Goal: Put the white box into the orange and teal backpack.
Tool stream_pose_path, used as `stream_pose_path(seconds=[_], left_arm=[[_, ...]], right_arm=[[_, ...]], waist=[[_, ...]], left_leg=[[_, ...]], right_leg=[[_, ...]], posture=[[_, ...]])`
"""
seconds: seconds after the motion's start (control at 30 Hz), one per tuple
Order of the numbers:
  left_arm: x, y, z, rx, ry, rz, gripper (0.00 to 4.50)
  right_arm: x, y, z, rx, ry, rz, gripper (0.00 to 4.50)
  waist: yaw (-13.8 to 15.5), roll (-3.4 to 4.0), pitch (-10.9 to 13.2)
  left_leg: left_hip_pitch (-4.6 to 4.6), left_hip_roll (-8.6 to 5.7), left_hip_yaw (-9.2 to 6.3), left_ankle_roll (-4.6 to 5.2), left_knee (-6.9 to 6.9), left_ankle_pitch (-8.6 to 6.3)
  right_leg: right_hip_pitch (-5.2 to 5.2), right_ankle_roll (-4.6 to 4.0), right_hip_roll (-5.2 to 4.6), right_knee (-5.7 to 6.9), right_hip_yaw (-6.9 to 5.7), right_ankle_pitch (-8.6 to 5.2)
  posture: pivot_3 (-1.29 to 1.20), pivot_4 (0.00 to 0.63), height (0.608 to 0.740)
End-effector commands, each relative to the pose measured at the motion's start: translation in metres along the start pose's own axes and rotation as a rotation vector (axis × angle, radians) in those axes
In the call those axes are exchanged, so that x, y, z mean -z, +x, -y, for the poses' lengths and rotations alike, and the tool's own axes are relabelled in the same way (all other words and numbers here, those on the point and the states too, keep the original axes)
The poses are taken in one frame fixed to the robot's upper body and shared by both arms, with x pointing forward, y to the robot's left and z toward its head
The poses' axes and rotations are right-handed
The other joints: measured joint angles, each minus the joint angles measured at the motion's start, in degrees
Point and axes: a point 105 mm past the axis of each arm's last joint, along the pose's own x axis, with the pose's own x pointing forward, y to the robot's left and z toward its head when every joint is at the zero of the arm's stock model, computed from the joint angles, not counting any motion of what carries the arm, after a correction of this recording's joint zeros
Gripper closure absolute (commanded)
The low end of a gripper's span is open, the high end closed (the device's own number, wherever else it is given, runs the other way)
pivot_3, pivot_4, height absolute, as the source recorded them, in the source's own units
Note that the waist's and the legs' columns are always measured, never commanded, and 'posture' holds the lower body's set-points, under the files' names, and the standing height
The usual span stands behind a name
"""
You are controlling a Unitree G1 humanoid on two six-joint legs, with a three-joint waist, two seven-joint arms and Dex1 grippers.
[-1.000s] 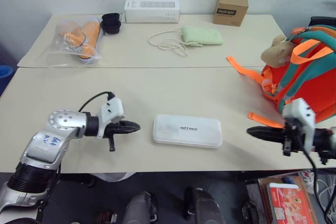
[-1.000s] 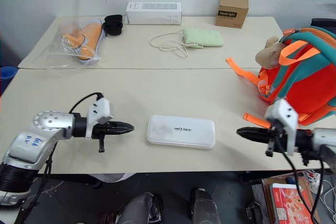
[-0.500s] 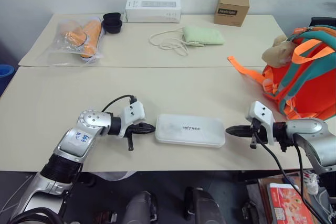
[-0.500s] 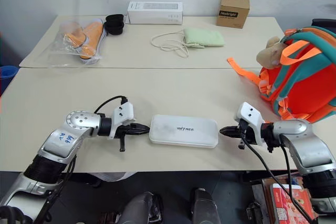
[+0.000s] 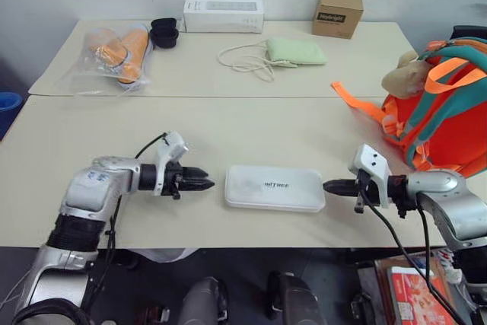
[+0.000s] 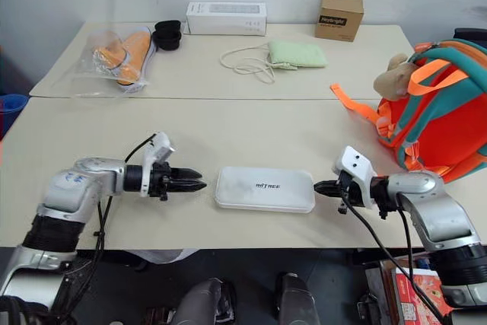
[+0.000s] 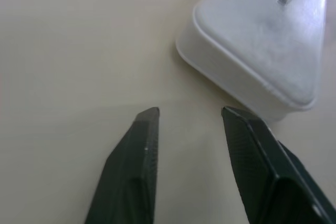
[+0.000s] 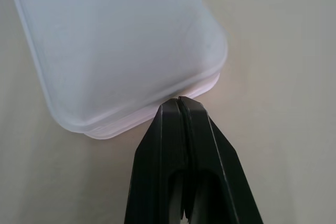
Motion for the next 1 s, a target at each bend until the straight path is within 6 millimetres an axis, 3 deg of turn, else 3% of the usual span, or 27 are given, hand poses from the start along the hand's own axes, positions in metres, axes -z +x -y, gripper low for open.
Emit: stream_pose_path(seconds=[0.03,0.17,0.2,0.43,0.63,0.83,1.0], left_arm=[[-0.006,-0.008,0.015,0.099,-0.197,0.028,1.36],[0.003,-0.001,0.020,0.130,-0.309,-0.025,0.09],[0.006,0.003,0.020,0.129,-0.327,-0.041,0.03],[-0.001,0.039,0.017,0.149,-0.479,-0.034,0.03],[0.009,0.067,0.025,0.191,-0.503,-0.102,0.03],[0.002,0.082,0.041,0.271,-0.462,-0.146,0.03],[-0.007,0.083,0.044,0.291,-0.462,-0.138,0.03]], right_arm=[[-0.005,-0.005,-0.001,0.022,-0.049,0.005,4.50],[-0.002,-0.005,-0.002,0.027,-0.055,0.000,4.50],[-0.001,-0.005,-0.002,0.028,-0.057,-0.001,4.50],[-0.007,0.001,-0.004,0.023,-0.067,0.019,4.50],[-0.009,0.003,-0.002,0.042,-0.048,0.039,4.50],[-0.007,0.004,-0.002,0.047,-0.046,0.045,4.50],[-0.009,0.005,-0.003,0.051,-0.045,0.058,4.50]], waist=[[-0.1,0.00,0.0],[-0.1,0.00,0.0],[-0.1,0.00,0.0],[0.4,0.00,0.0],[0.6,0.00,0.0],[1.4,0.00,0.0],[1.3,0.00,0.0]], left_leg=[[0.01,-0.02,0.00,0.00,0.00,0.00],[0.03,-0.03,-0.01,0.00,0.01,0.01],[0.03,-0.04,-0.01,-0.01,0.00,0.01],[0.09,-0.13,-0.09,0.00,0.03,0.04],[0.13,-0.13,-0.10,0.00,0.05,0.05],[0.16,-0.17,-0.11,-0.10,0.05,0.01],[0.13,-0.16,-0.11,-0.04,0.05,0.03]], right_leg=[[0.03,0.01,0.00,0.03,0.01,0.00],[0.04,0.05,0.03,0.18,0.01,-0.01],[0.04,0.05,0.04,0.19,0.02,-0.01],[0.14,0.05,0.00,0.07,0.00,-0.01],[0.16,0.07,-0.07,0.02,0.01,0.01],[0.18,0.07,-0.11,0.02,0.07,0.01],[0.17,0.07,-0.14,-0.04,0.14,0.01]], posture=[[0.00,0.150,0.740],[0.00,0.150,0.740],[0.00,0.150,0.740],[0.00,0.150,0.740],[0.00,0.150,0.740],[0.00,0.150,0.740],[0.00,0.150,0.740]])
